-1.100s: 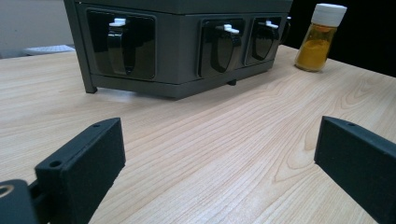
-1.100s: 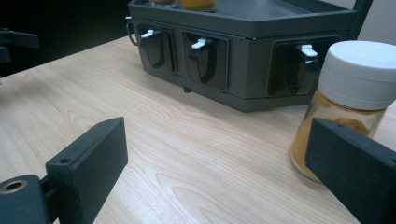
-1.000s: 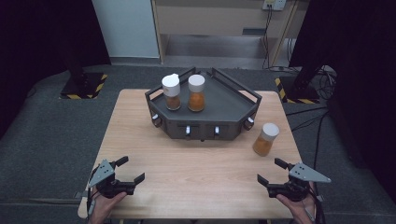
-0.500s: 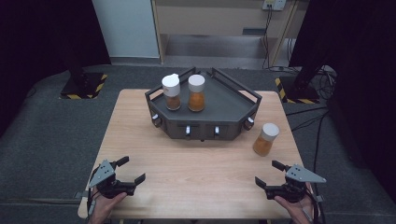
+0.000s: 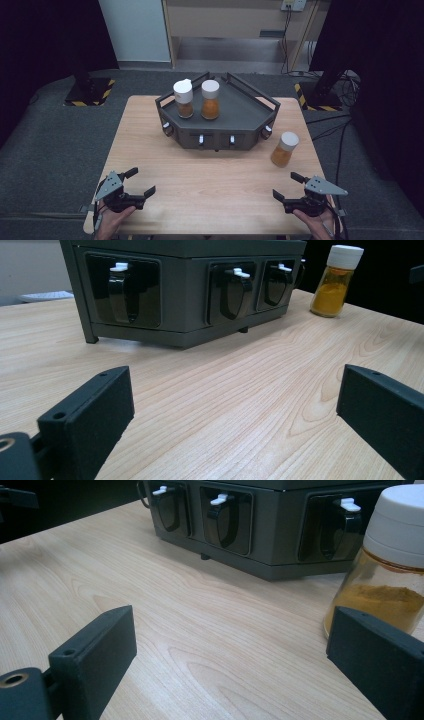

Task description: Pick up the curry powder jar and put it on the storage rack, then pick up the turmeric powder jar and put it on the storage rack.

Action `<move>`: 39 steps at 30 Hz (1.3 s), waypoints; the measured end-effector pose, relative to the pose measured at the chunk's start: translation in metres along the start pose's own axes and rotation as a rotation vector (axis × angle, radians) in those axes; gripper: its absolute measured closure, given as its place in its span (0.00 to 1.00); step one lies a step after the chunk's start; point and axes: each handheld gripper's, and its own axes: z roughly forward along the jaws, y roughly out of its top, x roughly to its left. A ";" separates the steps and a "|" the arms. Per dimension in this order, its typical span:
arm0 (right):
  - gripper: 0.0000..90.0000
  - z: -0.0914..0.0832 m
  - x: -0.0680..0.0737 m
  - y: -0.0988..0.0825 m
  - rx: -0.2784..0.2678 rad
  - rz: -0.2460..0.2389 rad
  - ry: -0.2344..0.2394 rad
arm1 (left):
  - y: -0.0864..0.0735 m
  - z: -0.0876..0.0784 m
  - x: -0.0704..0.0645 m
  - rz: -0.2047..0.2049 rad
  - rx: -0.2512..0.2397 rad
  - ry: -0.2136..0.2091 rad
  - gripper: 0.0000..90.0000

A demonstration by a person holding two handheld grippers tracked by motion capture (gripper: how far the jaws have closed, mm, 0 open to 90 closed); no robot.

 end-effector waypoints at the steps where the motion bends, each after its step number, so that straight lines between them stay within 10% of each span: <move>1: 0.06 0.000 0.000 0.000 0.000 0.000 0.000 | 0.000 0.000 0.000 0.000 0.000 0.000 0.01; 39: 0.04 -0.003 0.007 -0.002 -0.029 -0.002 -0.037 | 0.001 0.001 0.000 0.001 0.003 -0.002 0.01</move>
